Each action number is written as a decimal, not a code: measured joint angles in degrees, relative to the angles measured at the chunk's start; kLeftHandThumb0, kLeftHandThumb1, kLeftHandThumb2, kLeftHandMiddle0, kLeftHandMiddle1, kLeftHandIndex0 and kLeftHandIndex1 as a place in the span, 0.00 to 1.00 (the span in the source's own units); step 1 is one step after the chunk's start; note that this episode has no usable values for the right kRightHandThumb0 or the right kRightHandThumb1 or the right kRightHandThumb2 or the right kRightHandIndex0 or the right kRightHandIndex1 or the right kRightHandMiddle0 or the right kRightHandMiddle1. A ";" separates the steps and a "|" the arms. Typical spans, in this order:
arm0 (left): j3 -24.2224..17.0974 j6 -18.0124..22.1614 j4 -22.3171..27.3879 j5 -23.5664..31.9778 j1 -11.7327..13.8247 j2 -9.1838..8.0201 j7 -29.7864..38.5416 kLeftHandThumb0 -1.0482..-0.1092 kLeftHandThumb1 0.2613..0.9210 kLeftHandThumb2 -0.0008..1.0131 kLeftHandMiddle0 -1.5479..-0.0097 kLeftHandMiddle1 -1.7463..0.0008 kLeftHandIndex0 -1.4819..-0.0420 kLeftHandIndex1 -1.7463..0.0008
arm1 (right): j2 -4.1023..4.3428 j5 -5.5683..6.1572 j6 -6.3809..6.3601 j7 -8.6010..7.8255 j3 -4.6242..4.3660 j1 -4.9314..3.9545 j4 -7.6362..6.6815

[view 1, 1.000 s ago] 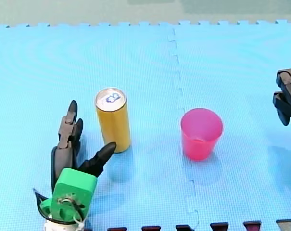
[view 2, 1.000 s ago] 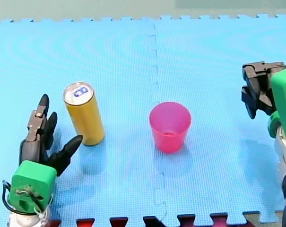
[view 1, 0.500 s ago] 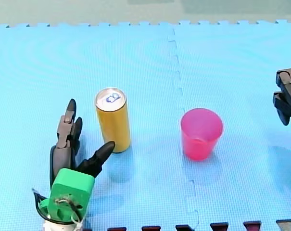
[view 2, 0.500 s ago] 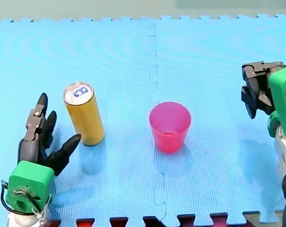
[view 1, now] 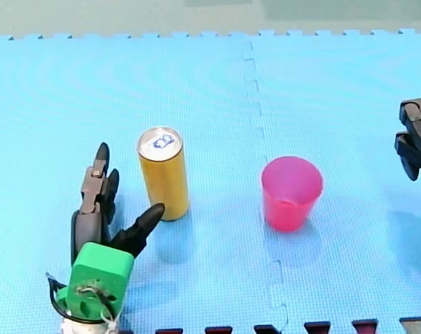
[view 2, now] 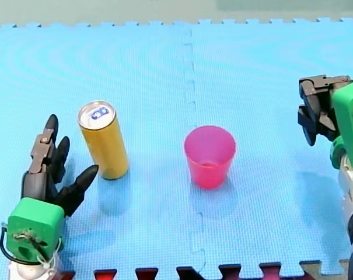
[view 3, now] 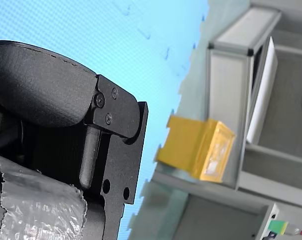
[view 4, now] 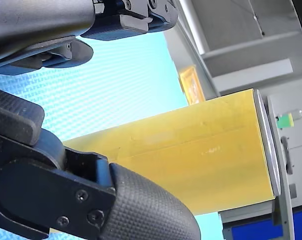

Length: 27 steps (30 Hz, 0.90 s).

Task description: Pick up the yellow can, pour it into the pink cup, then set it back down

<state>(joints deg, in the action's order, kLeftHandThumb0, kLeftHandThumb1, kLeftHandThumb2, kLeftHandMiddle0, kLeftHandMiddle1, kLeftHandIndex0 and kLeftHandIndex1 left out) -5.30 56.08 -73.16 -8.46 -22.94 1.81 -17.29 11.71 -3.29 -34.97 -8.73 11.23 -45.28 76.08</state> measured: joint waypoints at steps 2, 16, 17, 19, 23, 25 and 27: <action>-0.09 -0.01 0.00 0.08 -0.03 0.00 0.11 0.00 0.95 0.00 0.81 1.00 0.93 1.00 | 0.01 -0.01 0.01 0.00 -0.02 -0.01 0.00; -0.35 -0.52 0.04 0.32 -0.34 -0.02 1.16 0.00 0.85 0.00 0.80 0.99 0.92 1.00 | 0.04 0.18 0.01 -0.57 0.08 -0.23 -0.02; -0.26 -0.53 0.05 0.17 -0.35 -0.04 1.07 0.00 0.84 0.00 0.80 0.99 0.92 1.00 | 0.04 0.25 0.01 -0.63 0.12 -0.25 -0.02; -0.07 -0.53 0.09 -0.03 -0.35 -0.09 0.90 0.00 0.84 0.00 0.80 0.99 0.92 1.00 | 0.04 0.36 0.01 -0.78 0.23 -0.28 -0.02; 0.24 -0.52 0.16 -0.30 -0.34 -0.25 0.77 0.00 0.83 0.00 0.80 0.99 0.92 1.00 | 0.04 0.55 0.01 -1.04 0.48 -0.31 -0.04; 0.32 -0.51 0.18 -0.30 -0.34 -0.26 0.77 0.00 0.83 0.00 0.80 0.99 0.92 1.00 | 0.04 0.58 0.01 -1.04 0.52 -0.31 -0.05; 0.39 -0.51 0.19 -0.30 -0.33 -0.27 0.78 0.00 0.82 0.00 0.80 0.99 0.92 1.00 | 0.03 0.57 0.01 -1.04 0.53 -0.31 -0.06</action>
<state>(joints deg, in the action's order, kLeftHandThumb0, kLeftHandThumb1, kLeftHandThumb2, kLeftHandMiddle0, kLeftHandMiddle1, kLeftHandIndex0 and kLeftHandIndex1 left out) -4.90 55.57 -72.98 -8.75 -23.27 1.54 -16.51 11.74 -2.71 -34.97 -9.76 11.76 -45.59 76.03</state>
